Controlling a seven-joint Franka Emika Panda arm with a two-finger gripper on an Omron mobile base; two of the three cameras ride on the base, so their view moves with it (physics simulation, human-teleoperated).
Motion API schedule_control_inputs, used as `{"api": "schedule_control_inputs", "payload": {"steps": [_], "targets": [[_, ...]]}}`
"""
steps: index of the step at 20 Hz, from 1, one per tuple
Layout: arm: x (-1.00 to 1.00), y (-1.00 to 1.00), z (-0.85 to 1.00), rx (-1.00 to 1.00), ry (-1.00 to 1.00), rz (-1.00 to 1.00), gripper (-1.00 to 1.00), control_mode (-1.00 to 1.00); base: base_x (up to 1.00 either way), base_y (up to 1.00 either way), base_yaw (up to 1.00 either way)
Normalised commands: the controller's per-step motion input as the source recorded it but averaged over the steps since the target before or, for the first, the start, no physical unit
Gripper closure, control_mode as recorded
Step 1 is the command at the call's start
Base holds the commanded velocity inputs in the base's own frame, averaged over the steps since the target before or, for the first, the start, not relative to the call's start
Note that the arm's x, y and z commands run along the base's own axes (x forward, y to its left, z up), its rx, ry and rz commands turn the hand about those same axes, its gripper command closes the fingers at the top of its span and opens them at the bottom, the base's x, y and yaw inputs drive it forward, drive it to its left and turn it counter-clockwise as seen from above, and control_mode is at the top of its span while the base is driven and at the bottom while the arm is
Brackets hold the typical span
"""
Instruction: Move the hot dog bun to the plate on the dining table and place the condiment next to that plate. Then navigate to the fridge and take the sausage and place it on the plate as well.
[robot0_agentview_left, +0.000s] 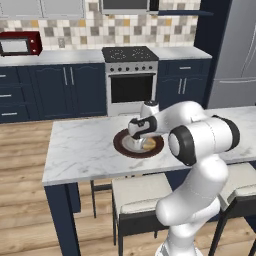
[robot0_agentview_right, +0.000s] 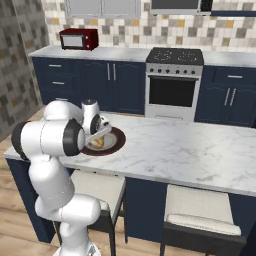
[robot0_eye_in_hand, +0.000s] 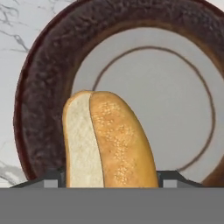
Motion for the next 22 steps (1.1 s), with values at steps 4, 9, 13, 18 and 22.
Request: {"api": "schedule_control_inputs", "payload": {"steps": [4,9,13,18,22], "targets": [[0.2,0.0,-0.27,0.0,0.0,0.03,1.0,-1.0,0.0,0.0,0.0],[0.19,0.0,-0.23,0.0,0.0,0.03,-1.0,-1.0,0.0,0.0,0.0],[0.15,0.0,-0.07,0.0,0.02,0.03,-1.0,-1.0,0.0,0.0,0.0],[-0.02,0.0,0.25,0.0,-0.07,0.02,-1.0,-1.0,0.0,0.0,0.0],[-0.26,-0.04,0.48,0.0,-0.16,0.02,-1.0,-1.0,0.0,0.0,0.0]]}}
